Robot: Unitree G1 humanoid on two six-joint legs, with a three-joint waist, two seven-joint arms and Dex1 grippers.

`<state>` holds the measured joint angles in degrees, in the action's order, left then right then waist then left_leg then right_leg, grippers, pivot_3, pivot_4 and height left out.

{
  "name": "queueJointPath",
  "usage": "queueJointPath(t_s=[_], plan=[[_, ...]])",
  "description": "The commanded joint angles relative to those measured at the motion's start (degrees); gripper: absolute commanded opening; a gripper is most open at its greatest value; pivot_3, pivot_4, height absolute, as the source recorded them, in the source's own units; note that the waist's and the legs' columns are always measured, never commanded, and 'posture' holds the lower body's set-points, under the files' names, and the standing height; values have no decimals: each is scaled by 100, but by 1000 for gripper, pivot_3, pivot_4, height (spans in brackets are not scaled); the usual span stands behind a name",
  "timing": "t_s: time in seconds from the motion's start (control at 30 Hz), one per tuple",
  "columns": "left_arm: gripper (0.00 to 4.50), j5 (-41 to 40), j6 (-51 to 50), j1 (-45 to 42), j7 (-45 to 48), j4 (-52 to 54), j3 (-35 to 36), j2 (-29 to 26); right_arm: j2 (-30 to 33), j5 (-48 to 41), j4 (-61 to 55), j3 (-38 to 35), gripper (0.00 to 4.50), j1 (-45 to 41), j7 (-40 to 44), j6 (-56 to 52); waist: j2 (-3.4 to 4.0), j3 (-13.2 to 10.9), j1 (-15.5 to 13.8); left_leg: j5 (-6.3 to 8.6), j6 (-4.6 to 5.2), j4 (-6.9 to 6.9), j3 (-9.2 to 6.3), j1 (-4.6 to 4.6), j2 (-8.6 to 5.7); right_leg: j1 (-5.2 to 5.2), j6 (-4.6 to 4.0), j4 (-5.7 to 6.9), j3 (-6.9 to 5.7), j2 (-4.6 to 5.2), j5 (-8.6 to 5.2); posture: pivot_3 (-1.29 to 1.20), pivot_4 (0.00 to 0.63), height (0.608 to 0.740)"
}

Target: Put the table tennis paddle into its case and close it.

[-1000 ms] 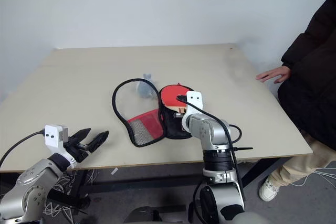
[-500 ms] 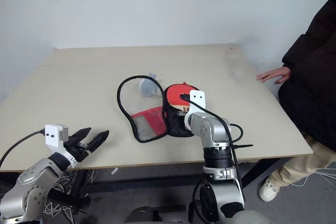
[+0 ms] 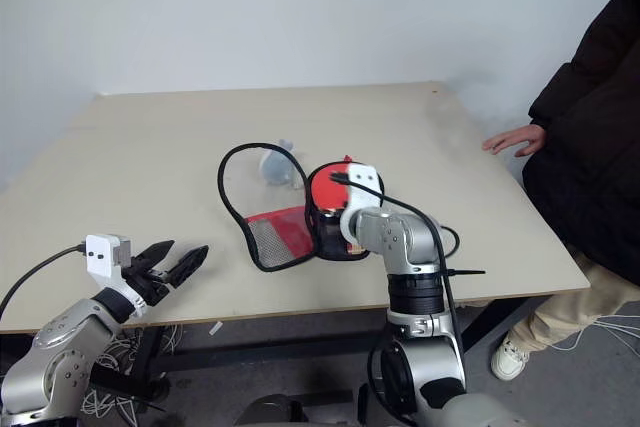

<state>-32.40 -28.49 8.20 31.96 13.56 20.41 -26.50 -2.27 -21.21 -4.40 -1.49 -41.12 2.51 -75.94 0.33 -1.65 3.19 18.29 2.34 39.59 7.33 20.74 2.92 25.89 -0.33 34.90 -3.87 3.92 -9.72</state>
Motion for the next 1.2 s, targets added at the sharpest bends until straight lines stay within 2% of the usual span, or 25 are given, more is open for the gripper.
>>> queueJointPath(t_s=[0.03,0.17,0.33,0.7,0.87,1.2], plan=[[4500,-11,78,-68,63,37,97,-122,1067,-370,-493,159,3943,-38,1179,272,-7,3,-52,1,2,0,-6,-1,-5,-5,0,-4,-3,3,0,0,0,740],[4500,1,85,-119,110,-51,106,-198,2010,-301,-131,217,3943,29,1903,869,-12,3,-33,7,13,2,-2,-1,-15,-11,1,-11,0,13,-1,0,0,740],[4500,36,81,-273,191,-204,71,-291,2619,46,586,305,3943,30,2261,1623,-8,0,-19,1,2,-4,5,-5,-2,-3,0,-5,3,-3,-1,0,0,740],[4500,660,290,-811,47,-972,-324,-335,3136,502,1297,369,3943,177,2963,3159,-10,0,-44,-4,6,-4,2,-3,-6,-5,0,-4,4,1,-1,0,0,740],[4500,1033,478,-1278,-183,-1453,-614,-185,3173,546,1596,252,3943,142,3168,3680,-10,0,-45,-8,14,-4,3,-3,-8,-4,0,-4,5,1,0,0,0,740],[4500,1545,792,-2208,-322,-2210,-1281,319,3556,749,1877,323,3943,483,4120,5010,-12,1,-49,-18,34,0,-4,-6,-13,-17,1,-7,5,1,1,0,0,740]])
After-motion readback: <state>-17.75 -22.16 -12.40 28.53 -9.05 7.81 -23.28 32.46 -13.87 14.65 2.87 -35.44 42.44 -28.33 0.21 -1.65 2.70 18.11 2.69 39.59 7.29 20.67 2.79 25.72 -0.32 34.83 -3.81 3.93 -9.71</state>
